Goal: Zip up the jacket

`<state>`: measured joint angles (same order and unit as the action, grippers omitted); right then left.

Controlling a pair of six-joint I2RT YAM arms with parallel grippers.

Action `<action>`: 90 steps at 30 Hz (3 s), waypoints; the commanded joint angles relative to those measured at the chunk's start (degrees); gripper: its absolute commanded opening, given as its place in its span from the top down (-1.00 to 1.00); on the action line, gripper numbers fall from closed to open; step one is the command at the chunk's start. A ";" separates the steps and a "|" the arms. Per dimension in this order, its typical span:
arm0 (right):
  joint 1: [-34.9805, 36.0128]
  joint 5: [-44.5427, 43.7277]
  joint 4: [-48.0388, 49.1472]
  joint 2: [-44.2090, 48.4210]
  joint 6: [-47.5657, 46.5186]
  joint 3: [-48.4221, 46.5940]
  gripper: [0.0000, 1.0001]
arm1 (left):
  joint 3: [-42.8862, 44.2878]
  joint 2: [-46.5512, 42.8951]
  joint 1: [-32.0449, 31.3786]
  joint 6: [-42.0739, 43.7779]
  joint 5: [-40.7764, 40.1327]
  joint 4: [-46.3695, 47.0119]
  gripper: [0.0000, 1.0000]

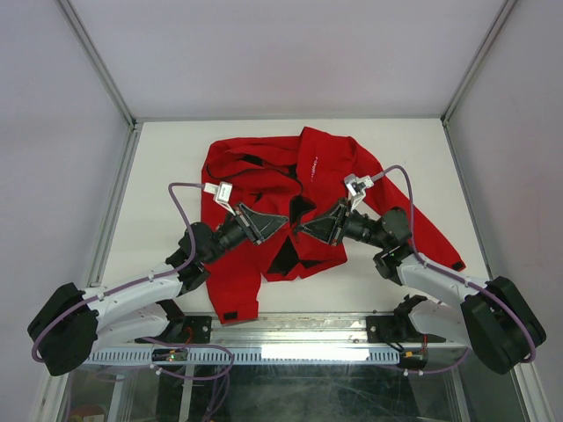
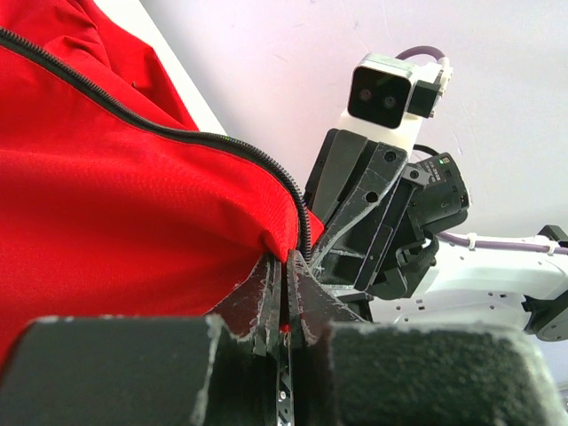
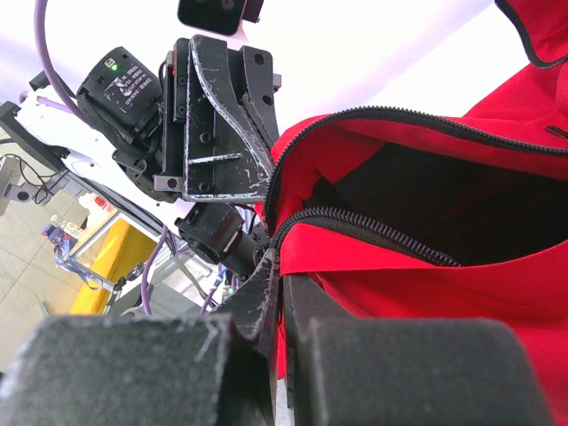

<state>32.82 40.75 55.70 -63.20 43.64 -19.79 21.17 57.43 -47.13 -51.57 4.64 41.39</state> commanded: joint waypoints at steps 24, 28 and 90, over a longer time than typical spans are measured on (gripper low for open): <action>-0.07 -1.97 3.25 0.01 0.39 -2.00 1.00 | 3.49 -0.36 -0.52 1.83 0.58 0.42 1.00; -0.07 -2.20 3.07 0.10 0.42 -2.26 1.00 | 3.70 -0.80 -1.00 2.79 -0.07 -1.05 1.00; 0.94 -5.27 -9.52 3.79 -7.16 -6.11 1.00 | 7.15 -0.57 -1.73 2.49 -1.79 -7.37 1.00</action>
<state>33.52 36.01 41.71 -59.31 37.34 -22.94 25.96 57.45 -48.07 -48.64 1.61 31.03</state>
